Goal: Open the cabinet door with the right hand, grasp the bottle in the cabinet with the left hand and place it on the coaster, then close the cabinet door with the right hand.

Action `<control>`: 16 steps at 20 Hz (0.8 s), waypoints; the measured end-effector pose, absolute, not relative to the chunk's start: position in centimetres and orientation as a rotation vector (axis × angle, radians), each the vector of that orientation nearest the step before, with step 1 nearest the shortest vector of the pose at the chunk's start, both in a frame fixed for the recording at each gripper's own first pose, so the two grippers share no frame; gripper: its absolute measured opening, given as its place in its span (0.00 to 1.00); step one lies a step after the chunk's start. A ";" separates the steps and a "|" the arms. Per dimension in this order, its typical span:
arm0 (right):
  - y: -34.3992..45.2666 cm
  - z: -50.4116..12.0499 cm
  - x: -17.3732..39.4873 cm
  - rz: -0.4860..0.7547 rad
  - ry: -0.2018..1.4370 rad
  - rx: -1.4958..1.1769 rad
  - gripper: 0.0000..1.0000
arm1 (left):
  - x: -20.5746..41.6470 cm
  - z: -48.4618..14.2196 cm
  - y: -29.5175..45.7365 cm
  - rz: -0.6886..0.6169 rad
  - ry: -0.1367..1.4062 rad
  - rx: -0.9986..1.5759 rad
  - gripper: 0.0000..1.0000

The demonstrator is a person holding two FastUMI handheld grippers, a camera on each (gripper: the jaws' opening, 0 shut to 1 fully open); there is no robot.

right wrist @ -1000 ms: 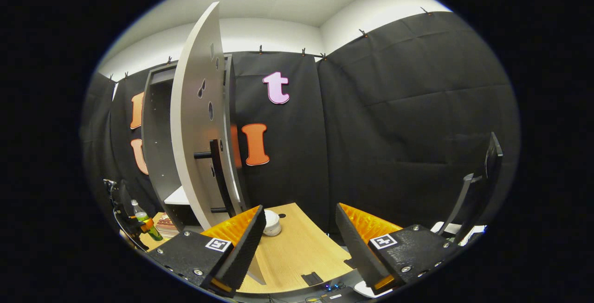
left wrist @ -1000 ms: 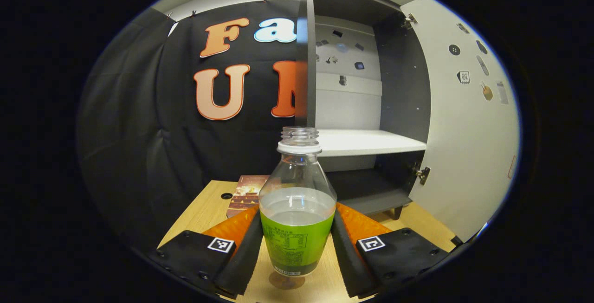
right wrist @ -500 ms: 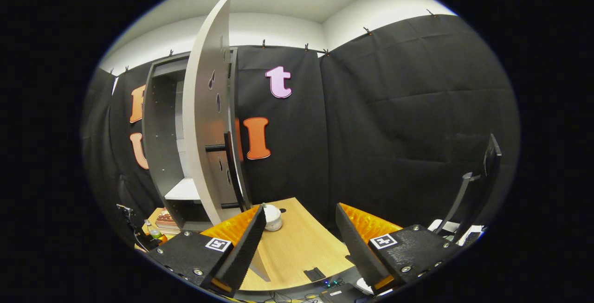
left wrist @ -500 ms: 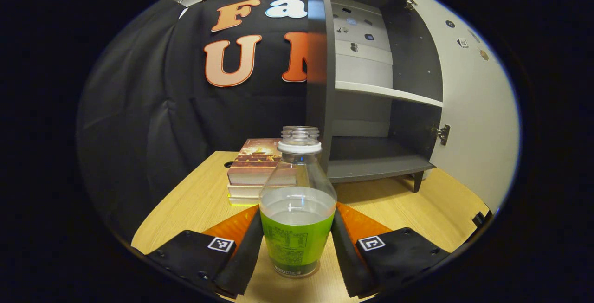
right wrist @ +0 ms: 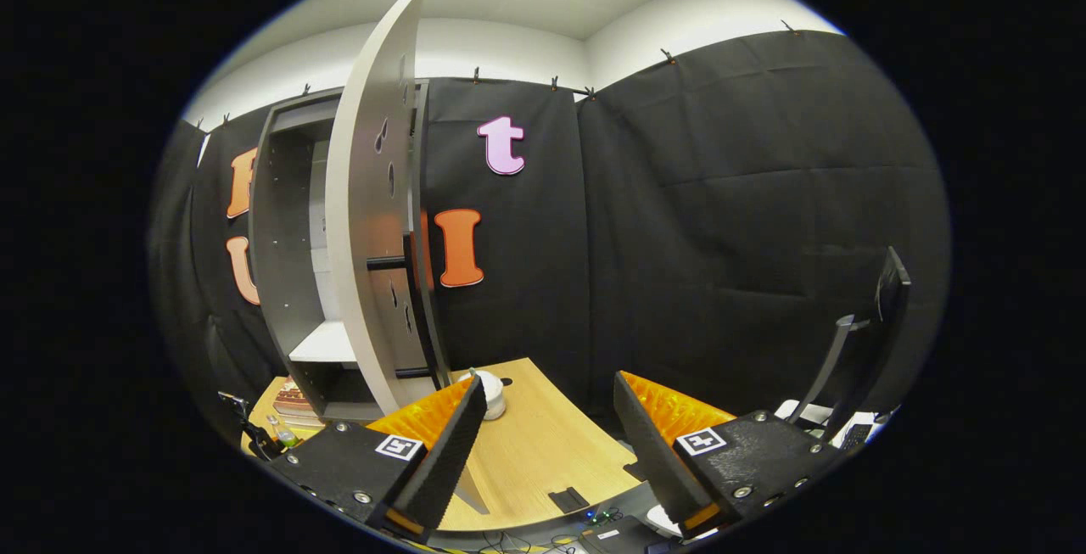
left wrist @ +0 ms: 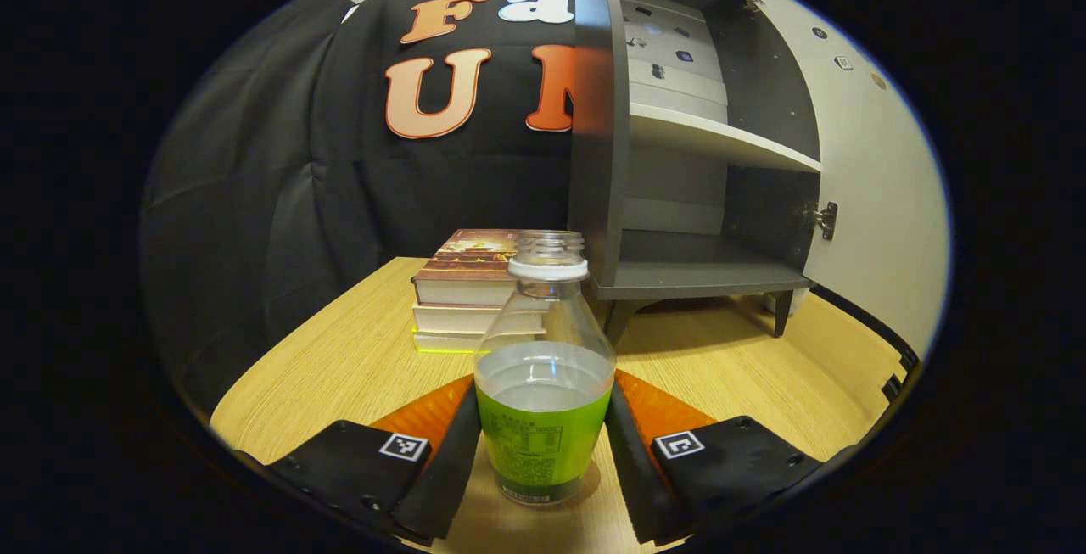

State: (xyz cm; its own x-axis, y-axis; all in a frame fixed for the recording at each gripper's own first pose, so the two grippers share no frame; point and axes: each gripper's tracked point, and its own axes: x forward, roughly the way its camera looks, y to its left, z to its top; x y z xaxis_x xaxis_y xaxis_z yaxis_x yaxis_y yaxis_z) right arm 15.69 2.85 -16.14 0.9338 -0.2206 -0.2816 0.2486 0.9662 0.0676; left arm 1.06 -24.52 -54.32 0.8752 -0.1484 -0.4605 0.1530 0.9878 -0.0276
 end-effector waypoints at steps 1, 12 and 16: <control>3.0 -16.2 15.7 -0.238 0.278 0.105 0.93 | 1.2 -54.1 -24.7 -0.161 0.456 0.019 0.84; 3.7 -17.3 16.1 -0.202 0.306 0.124 0.93 | 0.1 -54.6 -24.9 -0.145 0.505 0.098 0.85; 3.4 -17.2 15.9 -0.206 0.303 0.127 0.93 | 0.2 -53.8 -25.0 -0.149 0.492 0.102 0.92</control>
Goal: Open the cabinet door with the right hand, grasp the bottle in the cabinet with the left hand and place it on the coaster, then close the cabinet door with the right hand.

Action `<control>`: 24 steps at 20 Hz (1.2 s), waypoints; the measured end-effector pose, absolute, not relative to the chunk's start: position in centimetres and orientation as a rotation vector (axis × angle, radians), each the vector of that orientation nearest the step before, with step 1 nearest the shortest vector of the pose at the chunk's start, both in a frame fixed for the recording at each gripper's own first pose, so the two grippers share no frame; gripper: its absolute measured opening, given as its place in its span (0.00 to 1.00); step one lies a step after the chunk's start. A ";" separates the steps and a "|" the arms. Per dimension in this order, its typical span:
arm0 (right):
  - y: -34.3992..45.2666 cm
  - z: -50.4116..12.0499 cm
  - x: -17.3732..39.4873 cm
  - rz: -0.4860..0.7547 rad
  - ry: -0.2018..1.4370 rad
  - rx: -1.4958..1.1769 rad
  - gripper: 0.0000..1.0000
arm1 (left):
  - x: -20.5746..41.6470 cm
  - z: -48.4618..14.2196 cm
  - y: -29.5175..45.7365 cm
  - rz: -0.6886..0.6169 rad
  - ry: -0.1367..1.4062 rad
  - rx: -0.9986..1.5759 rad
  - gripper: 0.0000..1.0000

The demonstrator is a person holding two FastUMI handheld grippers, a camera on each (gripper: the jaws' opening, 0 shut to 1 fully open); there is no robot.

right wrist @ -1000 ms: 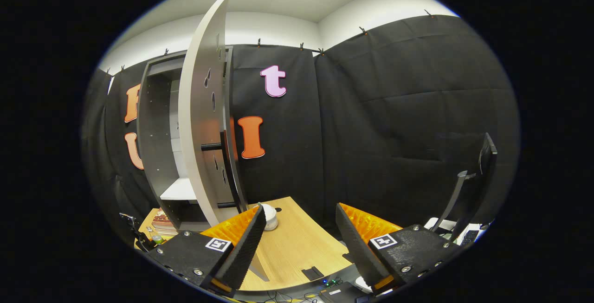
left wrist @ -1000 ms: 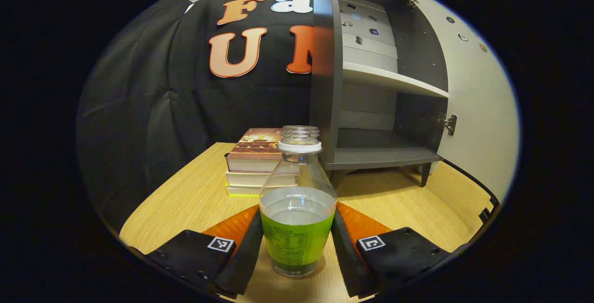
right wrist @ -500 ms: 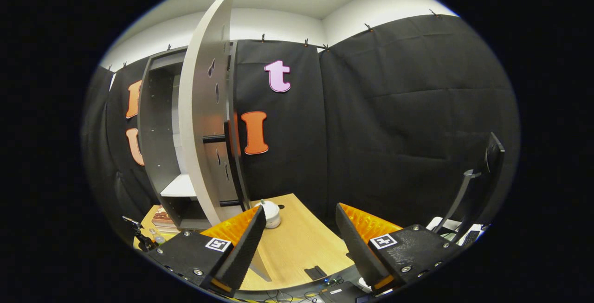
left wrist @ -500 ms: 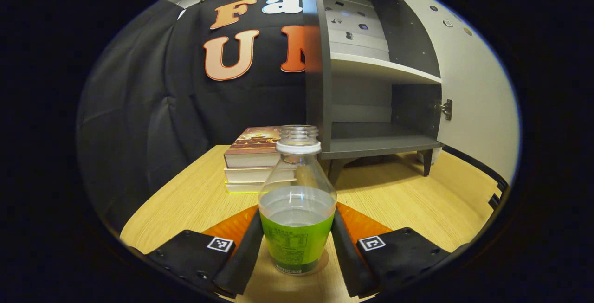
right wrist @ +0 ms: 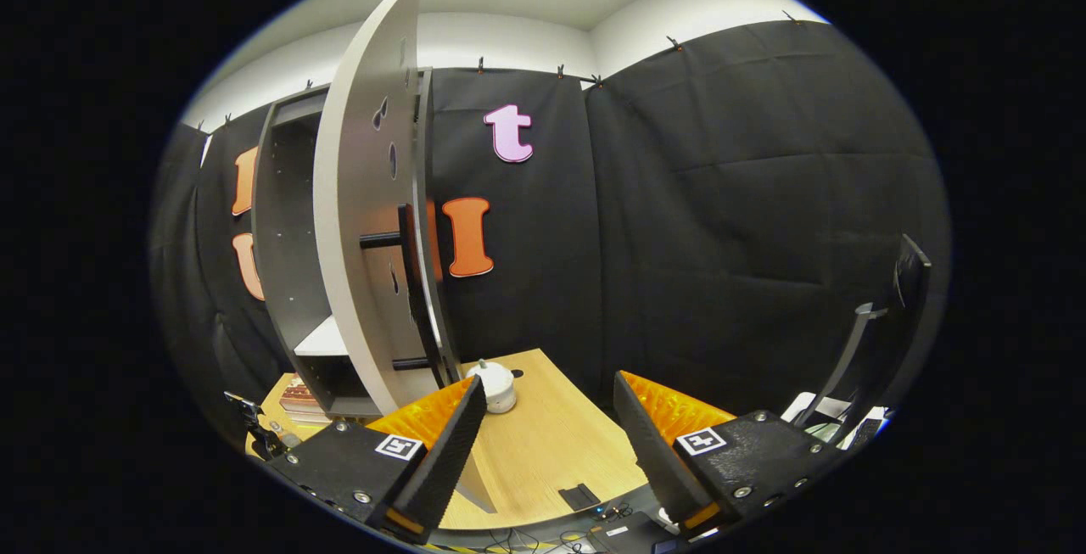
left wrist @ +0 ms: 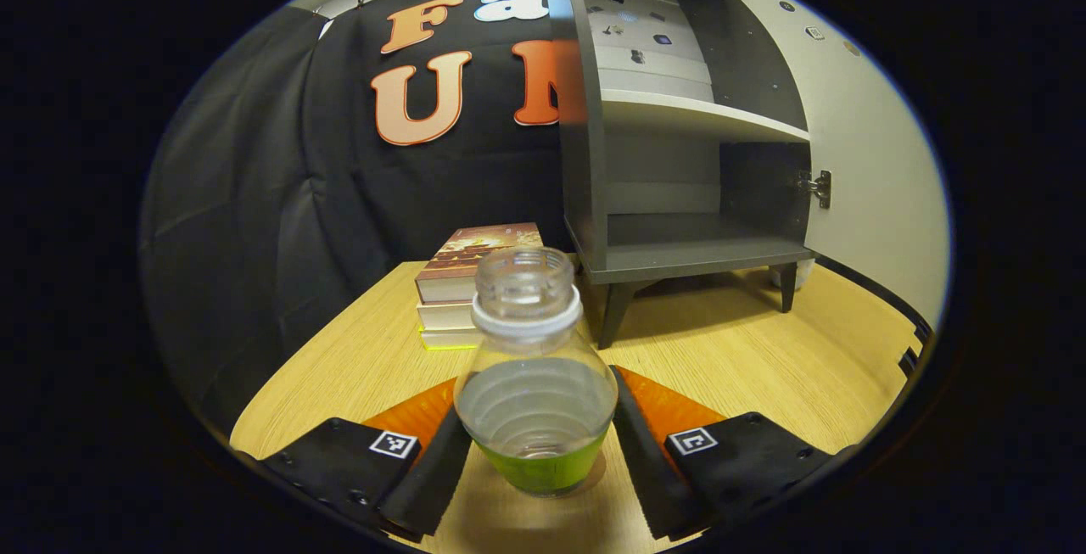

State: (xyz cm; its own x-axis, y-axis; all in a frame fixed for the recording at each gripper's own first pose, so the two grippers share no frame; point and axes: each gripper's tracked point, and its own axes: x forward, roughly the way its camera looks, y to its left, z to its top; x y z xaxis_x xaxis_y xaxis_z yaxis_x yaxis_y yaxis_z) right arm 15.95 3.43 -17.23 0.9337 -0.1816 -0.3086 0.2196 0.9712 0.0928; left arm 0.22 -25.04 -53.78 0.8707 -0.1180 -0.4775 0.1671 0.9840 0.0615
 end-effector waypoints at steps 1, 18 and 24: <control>3.4 -17.3 16.0 -0.205 0.303 0.128 0.93 | 0.2 -53.5 -25.1 -0.147 0.491 0.103 0.95; 5.5 -17.0 18.4 -0.074 0.273 0.106 0.93 | -6.8 -36.6 -22.0 -0.111 0.360 0.070 0.97; 6.2 -16.8 18.4 -0.037 0.268 0.092 0.91 | -8.4 -29.1 -16.0 -0.032 0.344 0.049 0.99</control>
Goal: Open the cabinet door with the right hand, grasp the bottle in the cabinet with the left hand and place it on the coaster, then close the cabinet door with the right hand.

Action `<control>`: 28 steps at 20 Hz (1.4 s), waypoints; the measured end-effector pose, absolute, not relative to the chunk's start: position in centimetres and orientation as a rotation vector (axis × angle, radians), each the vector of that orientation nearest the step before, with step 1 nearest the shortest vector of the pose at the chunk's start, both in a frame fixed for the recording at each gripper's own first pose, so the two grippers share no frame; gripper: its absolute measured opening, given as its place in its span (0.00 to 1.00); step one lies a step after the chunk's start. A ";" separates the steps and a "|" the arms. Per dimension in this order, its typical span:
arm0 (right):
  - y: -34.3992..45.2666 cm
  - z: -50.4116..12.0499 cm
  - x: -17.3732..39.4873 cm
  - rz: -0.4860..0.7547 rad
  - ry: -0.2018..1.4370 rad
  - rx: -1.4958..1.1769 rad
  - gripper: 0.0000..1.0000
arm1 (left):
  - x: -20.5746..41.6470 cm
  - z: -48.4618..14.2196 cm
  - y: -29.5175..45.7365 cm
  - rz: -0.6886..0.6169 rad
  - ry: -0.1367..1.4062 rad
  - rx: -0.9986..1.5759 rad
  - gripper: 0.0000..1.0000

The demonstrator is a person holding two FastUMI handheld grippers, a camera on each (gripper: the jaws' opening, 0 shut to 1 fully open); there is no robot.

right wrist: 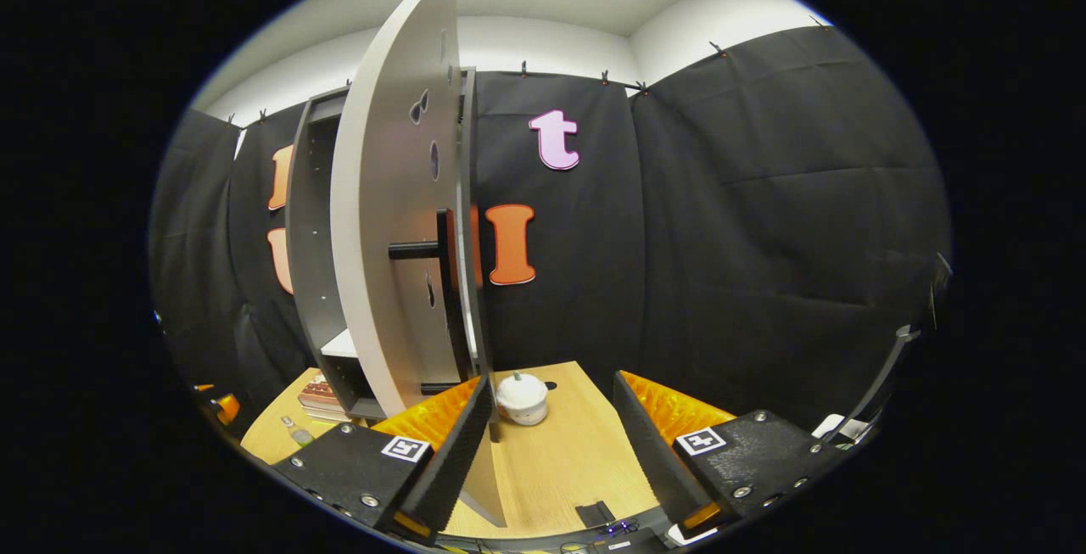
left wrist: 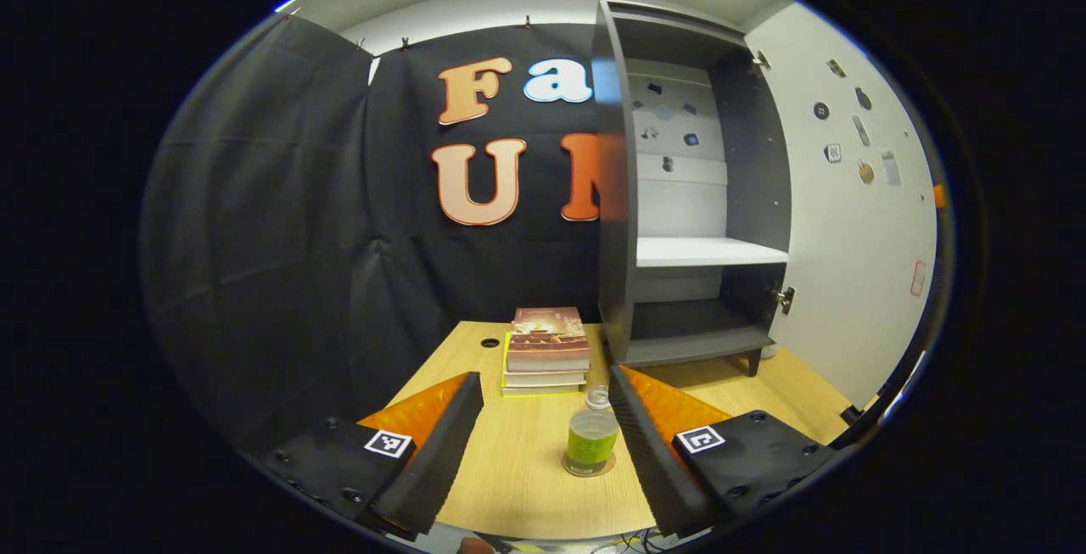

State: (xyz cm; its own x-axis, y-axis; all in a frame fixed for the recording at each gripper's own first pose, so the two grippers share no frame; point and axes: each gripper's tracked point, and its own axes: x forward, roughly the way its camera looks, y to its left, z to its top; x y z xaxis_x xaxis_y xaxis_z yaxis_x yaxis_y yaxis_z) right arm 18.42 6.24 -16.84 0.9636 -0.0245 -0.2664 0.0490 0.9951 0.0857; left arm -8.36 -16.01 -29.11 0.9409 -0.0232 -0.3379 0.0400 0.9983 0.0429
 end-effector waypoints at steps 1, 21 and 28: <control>6.4 -16.8 18.4 -0.029 0.267 0.095 0.99 | -8.1 -27.7 -14.8 -0.016 0.333 0.049 0.98; 12.6 -16.7 17.9 -0.028 0.255 0.145 0.89 | -3.6 -15.2 -4.2 -0.007 0.225 0.038 0.97; 15.0 -16.7 18.3 -0.012 0.255 0.170 0.89 | -2.2 -13.5 -1.0 -0.004 0.198 0.012 0.97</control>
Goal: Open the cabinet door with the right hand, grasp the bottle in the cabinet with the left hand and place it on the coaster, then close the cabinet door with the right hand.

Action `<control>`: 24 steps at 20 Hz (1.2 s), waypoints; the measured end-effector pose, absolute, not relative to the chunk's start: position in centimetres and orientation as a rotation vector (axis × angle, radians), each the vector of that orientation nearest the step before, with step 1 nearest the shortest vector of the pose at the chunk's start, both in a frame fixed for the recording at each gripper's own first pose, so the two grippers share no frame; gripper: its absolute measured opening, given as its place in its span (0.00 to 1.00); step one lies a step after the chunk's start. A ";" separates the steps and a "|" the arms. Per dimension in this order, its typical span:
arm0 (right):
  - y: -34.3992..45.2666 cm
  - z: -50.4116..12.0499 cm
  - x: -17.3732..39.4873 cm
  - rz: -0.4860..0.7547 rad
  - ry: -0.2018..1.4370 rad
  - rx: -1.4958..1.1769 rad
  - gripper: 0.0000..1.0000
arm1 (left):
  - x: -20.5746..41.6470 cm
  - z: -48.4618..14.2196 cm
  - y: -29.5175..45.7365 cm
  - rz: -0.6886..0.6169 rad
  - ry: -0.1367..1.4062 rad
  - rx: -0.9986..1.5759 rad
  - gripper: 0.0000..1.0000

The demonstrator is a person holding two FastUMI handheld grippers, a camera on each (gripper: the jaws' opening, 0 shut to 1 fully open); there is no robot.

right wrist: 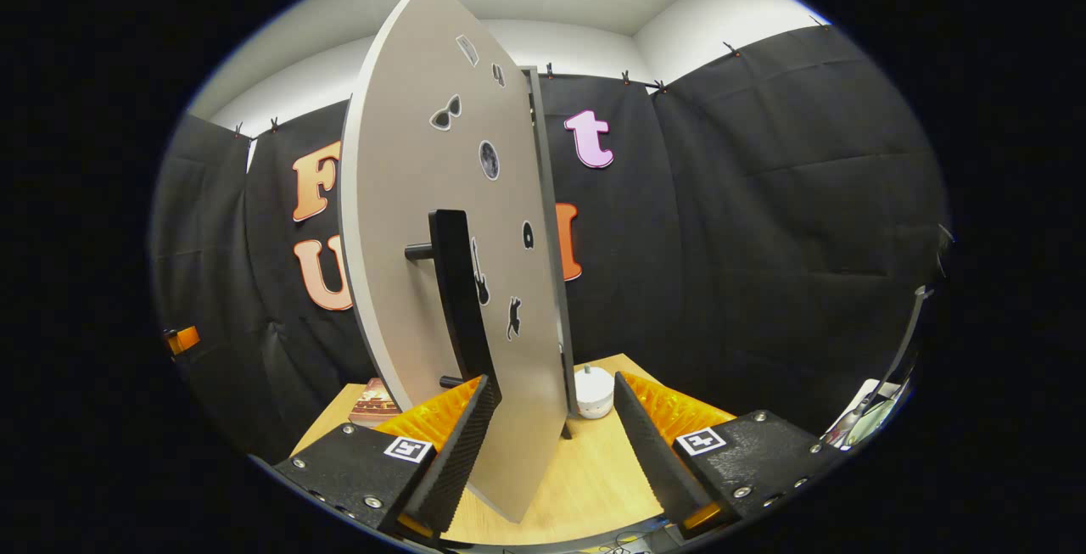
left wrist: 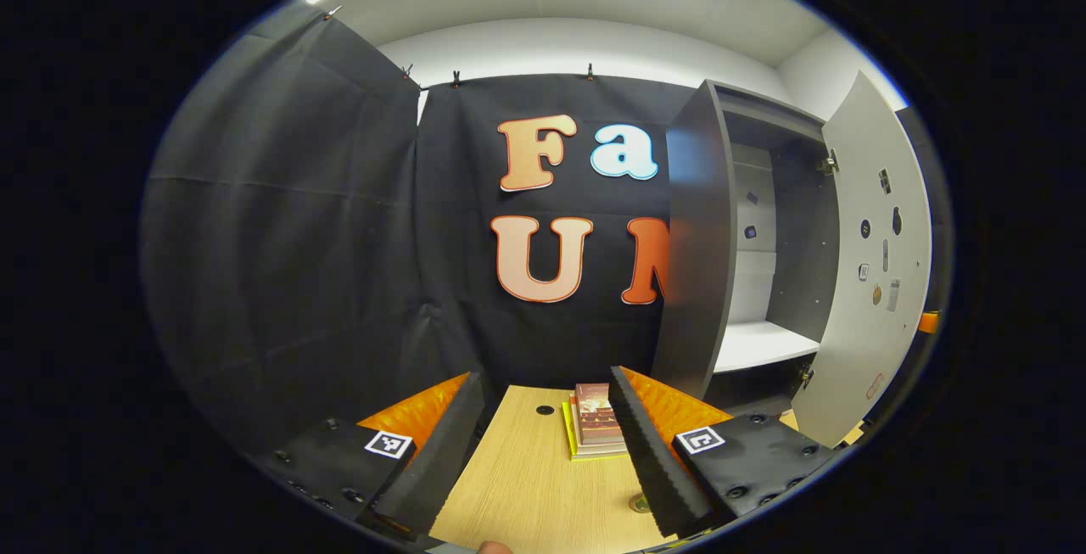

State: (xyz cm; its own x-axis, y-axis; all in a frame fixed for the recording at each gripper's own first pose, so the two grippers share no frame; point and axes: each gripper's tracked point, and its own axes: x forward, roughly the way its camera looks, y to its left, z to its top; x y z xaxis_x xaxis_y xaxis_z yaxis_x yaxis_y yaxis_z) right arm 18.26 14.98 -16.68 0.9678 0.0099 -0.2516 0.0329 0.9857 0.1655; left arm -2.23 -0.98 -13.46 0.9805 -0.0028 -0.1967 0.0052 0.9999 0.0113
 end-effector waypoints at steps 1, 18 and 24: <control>15.5 -16.7 18.4 -0.003 0.257 0.179 0.89 | -2.0 -13.3 -0.5 -0.004 0.195 0.012 0.96; 26.7 -17.2 24.2 0.192 0.262 0.238 0.94 | 0.1 -12.7 6.8 0.065 0.171 0.002 0.97; 28.4 -17.5 26.1 0.202 0.264 0.230 0.94 | 1.4 -12.5 8.1 0.079 0.169 0.008 0.96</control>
